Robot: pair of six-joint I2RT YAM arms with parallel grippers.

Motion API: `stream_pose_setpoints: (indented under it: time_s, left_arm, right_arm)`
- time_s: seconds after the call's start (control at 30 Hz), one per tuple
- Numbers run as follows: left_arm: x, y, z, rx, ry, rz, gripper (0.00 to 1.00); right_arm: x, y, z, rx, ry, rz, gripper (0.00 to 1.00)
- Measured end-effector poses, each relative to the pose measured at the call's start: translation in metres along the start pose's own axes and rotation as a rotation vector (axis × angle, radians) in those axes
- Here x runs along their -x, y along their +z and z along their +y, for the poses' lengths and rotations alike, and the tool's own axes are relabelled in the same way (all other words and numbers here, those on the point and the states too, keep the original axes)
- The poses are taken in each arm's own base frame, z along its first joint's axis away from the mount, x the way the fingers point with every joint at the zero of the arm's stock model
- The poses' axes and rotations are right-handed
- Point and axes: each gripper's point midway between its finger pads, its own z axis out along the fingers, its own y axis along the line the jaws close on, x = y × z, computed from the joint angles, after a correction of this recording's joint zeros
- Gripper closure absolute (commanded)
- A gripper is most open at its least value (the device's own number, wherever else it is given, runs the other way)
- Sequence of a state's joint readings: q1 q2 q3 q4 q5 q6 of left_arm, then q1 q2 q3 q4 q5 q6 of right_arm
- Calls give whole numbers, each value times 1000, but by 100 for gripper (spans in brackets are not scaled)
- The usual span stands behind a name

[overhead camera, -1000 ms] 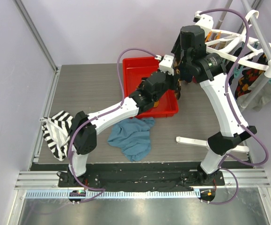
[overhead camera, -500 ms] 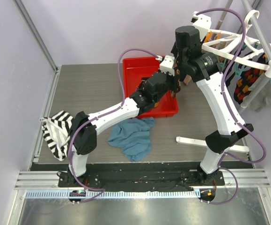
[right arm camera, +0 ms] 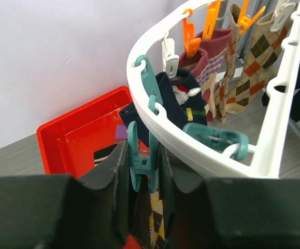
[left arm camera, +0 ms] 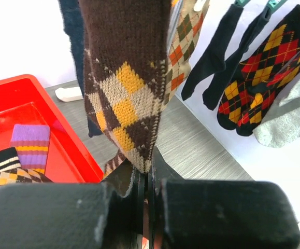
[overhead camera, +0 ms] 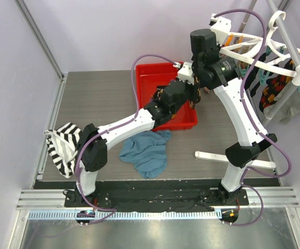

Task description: Remove the socks clipped to the hanger

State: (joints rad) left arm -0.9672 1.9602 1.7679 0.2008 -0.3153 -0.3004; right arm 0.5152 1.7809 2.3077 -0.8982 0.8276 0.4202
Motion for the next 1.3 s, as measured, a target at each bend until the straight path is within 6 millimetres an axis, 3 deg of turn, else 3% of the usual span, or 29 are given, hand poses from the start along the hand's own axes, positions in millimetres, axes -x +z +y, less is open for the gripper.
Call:
stream_pose_setpoints:
  time_s: [0.03, 0.27, 0.47, 0.73, 0.87, 0.97, 1.0, 1.03, 1.13, 1.2, 1.23, 1.3]
  left_arm:
    - [0, 0, -1, -1, 1, 0, 100]
    - [-1, -1, -3, 0, 6, 0, 100]
    - [-12, -6, 10, 40, 5, 12, 100]
    - [-62, -18, 54, 117, 2, 114, 100]
    - [-65, -16, 86, 174, -32, 138, 100]
    - [-53, -11, 119, 226, -71, 148, 99]
    - [-47, -8, 126, 237, -84, 140, 96]
    - [-40, -3, 134, 247, -96, 131, 94]
    - [-28, 11, 158, 272, -127, 123, 66]
    - [-34, 17, 163, 273, -135, 155, 41]
    - [-41, 18, 165, 274, -140, 177, 36]
    - [-59, 16, 165, 274, -147, 232, 25]
  right_arm:
    - [1, 0, 0, -1, -2, -2, 99]
    - [5, 1, -1, -13, 12, -20, 99]
    - [7, 1, 1, -7, 21, -26, 99]
    - [6, 1, 2, 1, 21, -23, 99]
    - [7, 0, 2, 5, 20, -22, 99]
    - [8, -1, 2, 12, 17, -24, 94]
    - [9, -2, 2, 15, 17, -25, 90]
    - [10, -2, 2, 18, 16, -27, 80]
    - [13, -4, 3, 34, 17, -29, 60]
    - [12, -6, 5, 56, 16, -25, 52]
    - [11, -7, 7, 70, 13, -20, 41]
    - [8, -9, 9, 94, -1, -7, 32]
